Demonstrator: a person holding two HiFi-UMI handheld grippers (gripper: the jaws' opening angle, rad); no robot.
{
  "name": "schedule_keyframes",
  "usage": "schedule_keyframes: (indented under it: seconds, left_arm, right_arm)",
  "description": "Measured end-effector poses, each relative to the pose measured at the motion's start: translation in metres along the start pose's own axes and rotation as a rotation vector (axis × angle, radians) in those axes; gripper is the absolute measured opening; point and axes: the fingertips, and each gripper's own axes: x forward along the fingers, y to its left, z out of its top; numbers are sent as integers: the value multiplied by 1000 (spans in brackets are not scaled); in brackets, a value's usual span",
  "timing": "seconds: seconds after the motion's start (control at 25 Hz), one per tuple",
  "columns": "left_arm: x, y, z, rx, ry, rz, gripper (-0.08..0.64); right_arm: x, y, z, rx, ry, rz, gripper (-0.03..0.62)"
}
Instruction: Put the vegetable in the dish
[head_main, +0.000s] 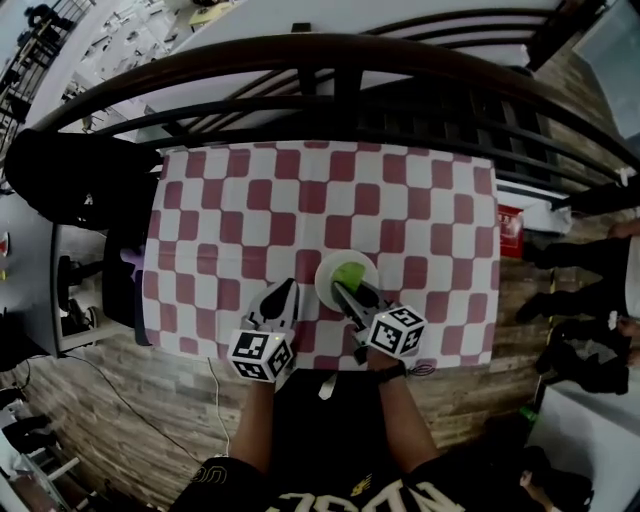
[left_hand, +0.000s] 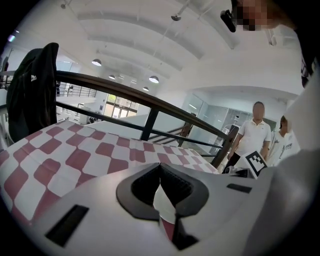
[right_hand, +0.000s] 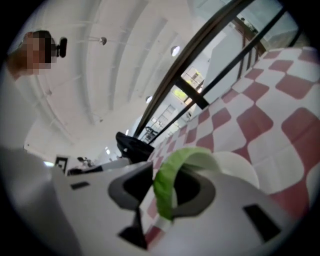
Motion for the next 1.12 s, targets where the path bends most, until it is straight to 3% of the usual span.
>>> schedule_keyframes:
  seconds: [0.16, 0.32, 0.36, 0.48, 0.56, 0.76, 0.92, 1.12]
  left_arm:
    - [9, -3, -13, 20, 17, -61, 20]
    - [20, -19, -23, 140, 63, -217, 24]
    - [23, -26, -25, 179, 74, -278, 44]
    - [30, -47, -36, 237, 135, -475, 260]
    - [34, -54, -45, 272, 190, -560, 332]
    - [48, -77, -60, 423, 299, -703, 388]
    - [61, -98, -79, 574, 384, -833, 509]
    - [81, -103, -92, 669, 448, -914, 522]
  right_arm:
    - [-2, -8, 4, 94, -38, 74, 126]
    - [-8, -9, 5, 147, -39, 151, 124]
    - [-10, -10, 8, 169, -45, 166, 124]
    - [-15, -11, 20, 248, -73, 193, 126]
    - [-16, -13, 22, 275, -70, 208, 126]
    - [-18, -12, 15, 259, 1, 252, 126]
    - [-20, -12, 17, 266, 13, 278, 126]
    - [-17, -13, 16, 275, 19, 282, 126]
